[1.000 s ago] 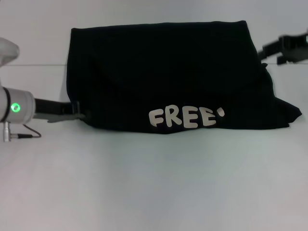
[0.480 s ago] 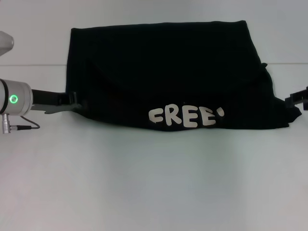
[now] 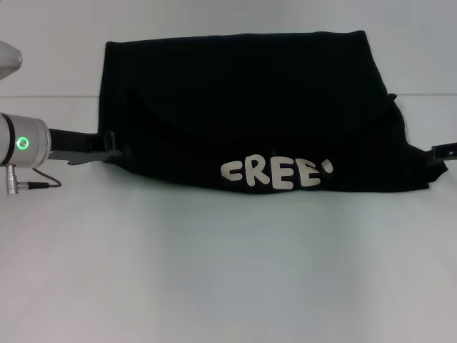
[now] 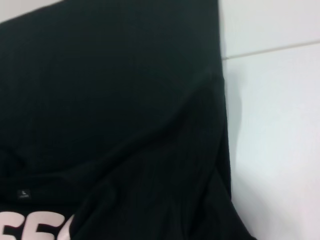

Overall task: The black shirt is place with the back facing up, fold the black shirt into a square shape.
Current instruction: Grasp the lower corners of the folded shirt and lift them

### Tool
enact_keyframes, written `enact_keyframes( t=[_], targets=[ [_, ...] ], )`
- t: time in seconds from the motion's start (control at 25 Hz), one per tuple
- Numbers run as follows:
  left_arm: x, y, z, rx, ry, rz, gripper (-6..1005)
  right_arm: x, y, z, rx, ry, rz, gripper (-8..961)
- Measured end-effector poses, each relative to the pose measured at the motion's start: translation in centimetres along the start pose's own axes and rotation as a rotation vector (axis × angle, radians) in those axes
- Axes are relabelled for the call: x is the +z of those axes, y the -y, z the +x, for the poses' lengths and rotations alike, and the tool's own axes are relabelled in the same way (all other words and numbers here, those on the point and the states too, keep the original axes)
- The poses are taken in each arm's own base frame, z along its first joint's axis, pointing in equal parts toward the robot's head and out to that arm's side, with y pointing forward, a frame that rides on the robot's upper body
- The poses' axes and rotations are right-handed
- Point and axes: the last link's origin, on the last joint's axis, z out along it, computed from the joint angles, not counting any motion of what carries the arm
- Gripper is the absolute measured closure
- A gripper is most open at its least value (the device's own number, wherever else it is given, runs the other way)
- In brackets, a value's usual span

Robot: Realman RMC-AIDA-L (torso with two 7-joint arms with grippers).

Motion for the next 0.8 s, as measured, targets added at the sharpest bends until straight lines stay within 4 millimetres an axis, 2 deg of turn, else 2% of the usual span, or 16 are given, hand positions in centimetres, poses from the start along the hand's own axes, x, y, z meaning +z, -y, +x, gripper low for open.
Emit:
enact_keyframes(
  t=[0.2,0.44,0.8],
  targets=[
    [0.0,0.1,0.0,-0.001,-0.004,0.003,1000,1.2,-0.8,0.3,0.0,0.012,-0.003,72],
    [0.0,0.3,0.0,-0.005,-0.008,0.009,1001,1.5,-1.2,0.1,0.002,0.021,-0.01,31],
    [0.0,0.4,0.0,-0.008,-0.016,0.012,1001,3.9,-2.2,0.7,0.004,0.037,0.004,35]
  ],
)
